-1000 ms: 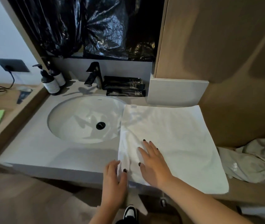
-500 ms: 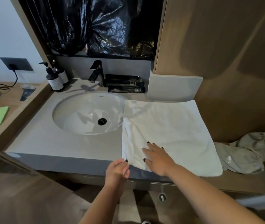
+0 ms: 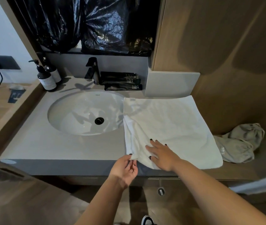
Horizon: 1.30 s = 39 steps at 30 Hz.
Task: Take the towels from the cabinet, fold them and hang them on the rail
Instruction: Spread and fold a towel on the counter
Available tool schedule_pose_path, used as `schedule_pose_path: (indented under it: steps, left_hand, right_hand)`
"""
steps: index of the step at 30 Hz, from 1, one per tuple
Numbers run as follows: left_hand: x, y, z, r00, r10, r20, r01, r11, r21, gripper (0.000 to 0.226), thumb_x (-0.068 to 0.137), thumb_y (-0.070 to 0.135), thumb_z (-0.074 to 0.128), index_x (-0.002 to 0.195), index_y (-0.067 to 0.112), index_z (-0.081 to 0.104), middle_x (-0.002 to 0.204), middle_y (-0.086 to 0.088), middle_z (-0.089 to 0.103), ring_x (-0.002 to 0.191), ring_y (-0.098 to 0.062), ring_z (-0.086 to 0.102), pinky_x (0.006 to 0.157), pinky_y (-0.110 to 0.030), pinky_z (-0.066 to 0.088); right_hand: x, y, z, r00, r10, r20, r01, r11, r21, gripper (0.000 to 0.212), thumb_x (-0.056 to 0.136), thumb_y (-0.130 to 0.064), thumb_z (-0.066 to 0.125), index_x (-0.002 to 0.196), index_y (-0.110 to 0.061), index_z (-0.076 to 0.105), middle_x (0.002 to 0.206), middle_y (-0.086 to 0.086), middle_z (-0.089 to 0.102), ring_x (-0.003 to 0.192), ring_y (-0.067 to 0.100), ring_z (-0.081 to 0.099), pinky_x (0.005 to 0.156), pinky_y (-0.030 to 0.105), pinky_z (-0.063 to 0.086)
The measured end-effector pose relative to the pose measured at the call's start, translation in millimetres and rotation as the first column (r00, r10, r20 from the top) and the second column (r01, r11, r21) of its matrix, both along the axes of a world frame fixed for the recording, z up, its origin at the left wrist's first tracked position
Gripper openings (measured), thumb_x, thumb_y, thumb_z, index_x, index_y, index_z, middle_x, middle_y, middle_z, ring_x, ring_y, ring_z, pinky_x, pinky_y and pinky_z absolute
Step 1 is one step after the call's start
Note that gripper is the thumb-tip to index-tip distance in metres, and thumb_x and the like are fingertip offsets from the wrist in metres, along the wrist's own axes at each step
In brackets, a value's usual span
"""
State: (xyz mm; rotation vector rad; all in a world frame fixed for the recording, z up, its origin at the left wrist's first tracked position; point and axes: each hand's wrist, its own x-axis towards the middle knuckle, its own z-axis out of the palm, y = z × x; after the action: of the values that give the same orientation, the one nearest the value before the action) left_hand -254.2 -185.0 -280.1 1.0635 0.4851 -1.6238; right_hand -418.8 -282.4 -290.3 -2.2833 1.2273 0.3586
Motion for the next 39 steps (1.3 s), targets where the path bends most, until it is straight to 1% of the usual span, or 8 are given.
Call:
schedule_pose_path:
  steps: [9, 18, 23, 26, 28, 31, 35, 39]
  left_hand:
    - [16.5, -5.3, -0.1, 0.989, -0.14, 0.047, 0.141, 0.99, -0.017, 0.017, 0.09, 0.0, 0.06, 0.107, 0.002, 0.062, 0.097, -0.012, 0.064, 0.061, -0.011, 0.046, 0.061, -0.019, 0.04]
    - [24.7, -9.8, -7.5, 0.924, -0.25, 0.29, 0.237, 0.968, 0.08, 0.009, 0.094, 0.0, 0.06, 0.1, -0.003, 0.066, 0.095, -0.016, 0.068, 0.081, -0.02, 0.058, 0.066, -0.022, 0.049]
    - [26.2, -8.9, -9.4, 0.944, -0.209, 0.254, 0.186, 0.976, 0.111, 0.018, 0.1, -0.002, 0.045, 0.097, -0.002, 0.062, 0.083, -0.012, 0.06, 0.052, -0.008, 0.041, 0.036, -0.012, 0.033]
    - [27.5, -6.8, -7.5, 0.912, -0.236, 0.335, 0.189, 0.967, 0.168, 0.014, 0.1, 0.001, 0.048, 0.1, -0.002, 0.062, 0.085, -0.014, 0.062, 0.056, -0.011, 0.049, 0.042, -0.014, 0.04]
    - [26.2, -5.3, -7.5, 0.788, -0.321, 0.526, 0.239, 0.946, 0.218, 0.011, 0.099, 0.013, 0.055, 0.104, 0.004, 0.06, 0.094, -0.014, 0.067, 0.065, -0.017, 0.063, 0.048, -0.02, 0.046]
    - [22.7, 2.4, 3.6, 0.372, -0.388, 0.843, 0.377, 0.893, 0.245, 0.021, 0.098, 0.038, 0.055, 0.098, 0.017, 0.053, 0.098, -0.007, 0.064, 0.082, -0.02, 0.067, 0.063, -0.028, 0.05]
    - [22.9, 5.0, 6.8, -0.122, -0.416, 0.901, 0.549, 0.728, 0.41, 0.037, 0.087, 0.063, 0.056, 0.097, 0.028, 0.055, 0.103, 0.012, 0.052, 0.088, -0.011, 0.058, 0.073, -0.027, 0.047]
    - [27.1, -0.2, -3.6, -0.088, -0.44, 0.894, 0.557, 0.722, 0.41, 0.035, 0.098, 0.041, 0.054, 0.072, 0.018, 0.052, 0.074, 0.003, 0.053, 0.064, -0.007, 0.051, 0.057, -0.016, 0.038]
  right_hand:
    - [-2.7, 0.1, -2.2, 1.0, -0.006, -0.001, 0.006, 1.0, 0.011, 0.054, 0.106, -0.033, 0.034, 0.157, -0.031, 0.016, 0.165, -0.003, -0.005, 0.152, 0.016, -0.007, 0.121, 0.041, -0.003]
    - [-6.1, -1.1, -2.8, 1.0, -0.002, 0.004, 0.002, 1.0, 0.028, 0.055, 0.106, -0.034, 0.035, 0.156, -0.034, 0.014, 0.165, -0.007, -0.007, 0.151, 0.014, -0.009, 0.12, 0.041, -0.005]
    - [-7.3, -0.5, -3.4, 1.0, -0.006, 0.014, 0.005, 1.0, 0.024, 0.055, 0.106, -0.033, 0.035, 0.156, -0.036, 0.014, 0.165, -0.008, -0.007, 0.151, 0.013, -0.01, 0.121, 0.04, -0.005]
    - [-7.1, -0.7, -5.2, 1.0, -0.004, 0.013, 0.003, 1.0, 0.017, 0.055, 0.106, -0.033, 0.036, 0.156, -0.036, 0.014, 0.165, -0.008, -0.007, 0.151, 0.013, -0.01, 0.121, 0.04, -0.005]
    - [-7.9, -0.8, -5.8, 1.0, 0.0, 0.009, 0.0, 1.0, 0.012, 0.055, 0.106, -0.032, 0.036, 0.156, -0.036, 0.013, 0.165, -0.008, -0.007, 0.151, 0.014, -0.01, 0.121, 0.04, -0.005]
    - [-7.5, 0.9, -4.3, 1.0, 0.011, -0.001, -0.011, 1.0, 0.0, 0.055, 0.106, -0.03, 0.035, 0.156, -0.034, 0.013, 0.165, -0.007, -0.008, 0.151, 0.014, -0.011, 0.12, 0.04, -0.006]
    - [-3.2, 4.2, -1.3, 0.999, 0.022, -0.039, -0.024, 0.999, -0.043, 0.056, 0.106, -0.034, 0.034, 0.157, -0.033, 0.011, 0.165, -0.004, -0.008, 0.152, 0.016, -0.009, 0.121, 0.043, -0.002]
    - [-2.3, 9.5, -2.0, 0.999, 0.015, -0.043, -0.019, 0.997, -0.079, 0.058, 0.105, -0.039, 0.035, 0.157, -0.033, 0.01, 0.165, -0.005, -0.009, 0.152, 0.016, -0.01, 0.121, 0.042, -0.003]
